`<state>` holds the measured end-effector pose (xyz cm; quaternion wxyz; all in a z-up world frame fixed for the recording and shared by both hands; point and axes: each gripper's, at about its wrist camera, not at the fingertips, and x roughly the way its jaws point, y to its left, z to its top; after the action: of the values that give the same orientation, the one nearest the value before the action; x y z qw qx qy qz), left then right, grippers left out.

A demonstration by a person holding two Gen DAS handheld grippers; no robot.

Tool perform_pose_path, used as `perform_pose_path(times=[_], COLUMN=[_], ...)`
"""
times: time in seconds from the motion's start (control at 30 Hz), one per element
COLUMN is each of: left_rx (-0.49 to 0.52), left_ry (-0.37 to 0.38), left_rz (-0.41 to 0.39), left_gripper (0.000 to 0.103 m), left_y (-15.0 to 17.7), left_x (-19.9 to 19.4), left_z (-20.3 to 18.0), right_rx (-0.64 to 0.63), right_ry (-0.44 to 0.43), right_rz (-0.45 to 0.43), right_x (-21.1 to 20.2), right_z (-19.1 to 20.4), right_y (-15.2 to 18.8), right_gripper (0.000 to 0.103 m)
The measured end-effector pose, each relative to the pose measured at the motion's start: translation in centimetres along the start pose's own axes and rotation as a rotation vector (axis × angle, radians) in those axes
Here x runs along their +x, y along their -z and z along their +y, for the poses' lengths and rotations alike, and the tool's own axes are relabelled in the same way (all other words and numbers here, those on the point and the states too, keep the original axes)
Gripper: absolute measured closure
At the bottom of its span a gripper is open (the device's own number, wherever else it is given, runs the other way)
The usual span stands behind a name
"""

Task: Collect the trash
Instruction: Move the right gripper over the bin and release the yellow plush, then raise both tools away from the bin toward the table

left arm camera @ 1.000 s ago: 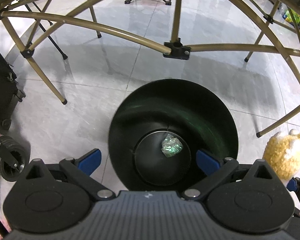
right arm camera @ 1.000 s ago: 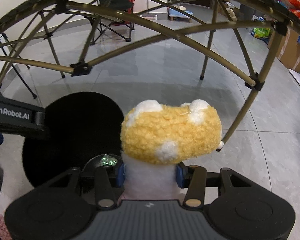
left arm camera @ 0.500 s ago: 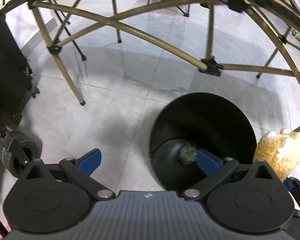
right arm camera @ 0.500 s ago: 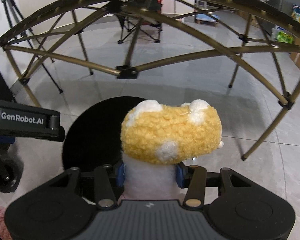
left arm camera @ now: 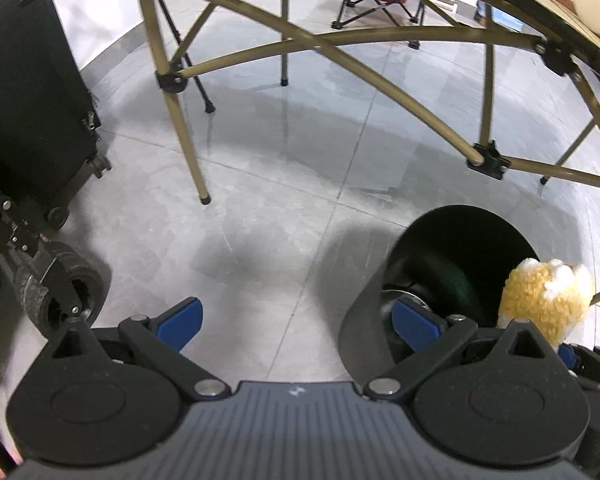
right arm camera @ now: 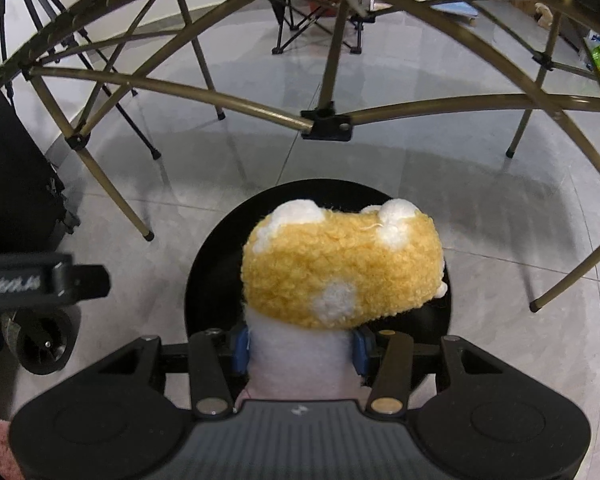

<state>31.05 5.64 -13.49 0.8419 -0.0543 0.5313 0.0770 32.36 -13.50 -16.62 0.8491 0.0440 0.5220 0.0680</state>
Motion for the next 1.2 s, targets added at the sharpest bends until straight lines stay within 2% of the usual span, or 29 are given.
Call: perform_pose_path(times=[0.43, 0.77, 0.83, 0.87, 0.9, 0.97, 1.03, 1.2], left_rx=[-0.064, -0.06, -0.06, -0.06, -0.059, -0.057, -0.055, -0.052], left_ry=[-0.023, -0.025, -0.026, -0.026, -0.027, -0.027, -0.027, -0.027], left_rz=[0.018, 0.025, 0.026, 0.026, 0.026, 0.026, 0.025, 0.022], left_gripper=[0.0, 0.0, 0.0, 0.0, 0.0, 0.0, 0.0, 0.0], left_y=[0.1, 0.3, 0.3, 0.4, 0.4, 0.4, 0.5, 0.6], left_x=[0.6, 0.9, 0.9, 0.9, 0.9, 0.9, 0.9, 0.8], left_z=[4.5, 4.7, 4.7, 4.7, 4.7, 4.6, 4.6, 4.6], right_rx=[-0.005, -0.009, -0.013, -0.015, -0.012, -0.015, -0.022, -0.02], right_ry=[0.014, 0.014, 0.015, 0.017, 0.024, 0.047, 0.074, 0.079], right_rz=[0.095, 0.101, 0.091, 0.086, 0.077, 0.067, 0.062, 0.068], right_x=[3.5, 4.3, 4.2, 4.1, 3.9, 3.8, 3.7, 3.9], right_z=[1.6, 2.0, 2.1, 2.0, 2.0, 2.0, 1.9, 1.7], right_y=[-1.6, -1.9, -1.9, -1.9, -1.9, -2.2, -2.3, -2.2], right_gripper=[0.057, 0.056, 0.052, 0.039, 0.017, 0.0, 0.0, 0.0])
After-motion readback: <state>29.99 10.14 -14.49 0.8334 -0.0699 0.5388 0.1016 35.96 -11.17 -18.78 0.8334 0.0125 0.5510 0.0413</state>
